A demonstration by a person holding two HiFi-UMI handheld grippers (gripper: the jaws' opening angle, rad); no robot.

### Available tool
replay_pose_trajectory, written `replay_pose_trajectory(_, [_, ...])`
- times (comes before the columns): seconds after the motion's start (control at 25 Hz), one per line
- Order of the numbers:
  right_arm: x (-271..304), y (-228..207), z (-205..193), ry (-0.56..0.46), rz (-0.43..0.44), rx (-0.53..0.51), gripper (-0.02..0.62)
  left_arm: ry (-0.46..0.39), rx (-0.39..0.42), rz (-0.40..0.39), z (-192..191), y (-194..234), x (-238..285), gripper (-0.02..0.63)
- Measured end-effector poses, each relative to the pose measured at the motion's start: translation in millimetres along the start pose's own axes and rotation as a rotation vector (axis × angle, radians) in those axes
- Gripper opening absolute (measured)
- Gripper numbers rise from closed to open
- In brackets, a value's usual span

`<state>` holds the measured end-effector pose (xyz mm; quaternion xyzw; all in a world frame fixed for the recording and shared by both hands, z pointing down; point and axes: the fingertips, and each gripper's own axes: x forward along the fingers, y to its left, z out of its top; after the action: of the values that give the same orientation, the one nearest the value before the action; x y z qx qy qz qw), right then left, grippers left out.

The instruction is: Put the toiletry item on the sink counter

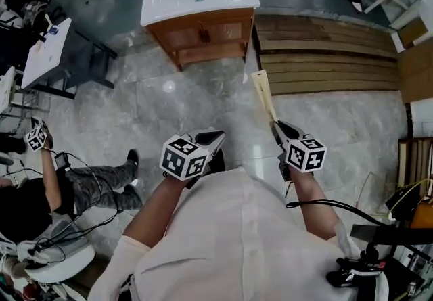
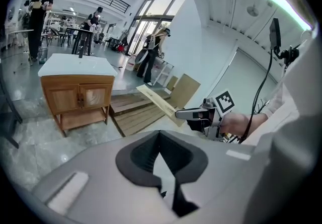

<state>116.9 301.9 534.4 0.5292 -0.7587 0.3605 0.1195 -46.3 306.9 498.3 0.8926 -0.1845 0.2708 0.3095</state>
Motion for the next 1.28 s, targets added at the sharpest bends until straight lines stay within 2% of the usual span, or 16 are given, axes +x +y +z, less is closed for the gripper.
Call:
replay_pose_trajectory(0.28, [66,-7,92,-0.062,-0.035,0.022,0.026,-0.022,0.047,-0.042,76,71,-8,0.006])
replay_pose_trajectory(0.44, [113,-12,138,-0.114,-0.046,0.051,0.026,-0.045,0.061,-0.029,100,122,-22,0.006])
replay_pose_trajectory(0.6, [155,-8,177,-0.141,-0.050,0.057,0.026,-0.063,0.027,0.001,117,169,-32,0.006])
replay_pose_trajectory(1.0, [250,-37,253,-0.101,-0.012,0.025,0.026,-0.095,-0.038,0.054,170,246,-17,0.006])
replay_pose_trajectory(1.16, [292,-64,293,-0.074,0.013,-0.009,0.026,-0.104,-0.061,0.096,209,283,-1,0.006])
replay_pose_trajectory(1.28, [324,-84,326,-0.036,0.050,-0.071,0.026,-0.117,-0.094,0.132,242,306,14,0.006])
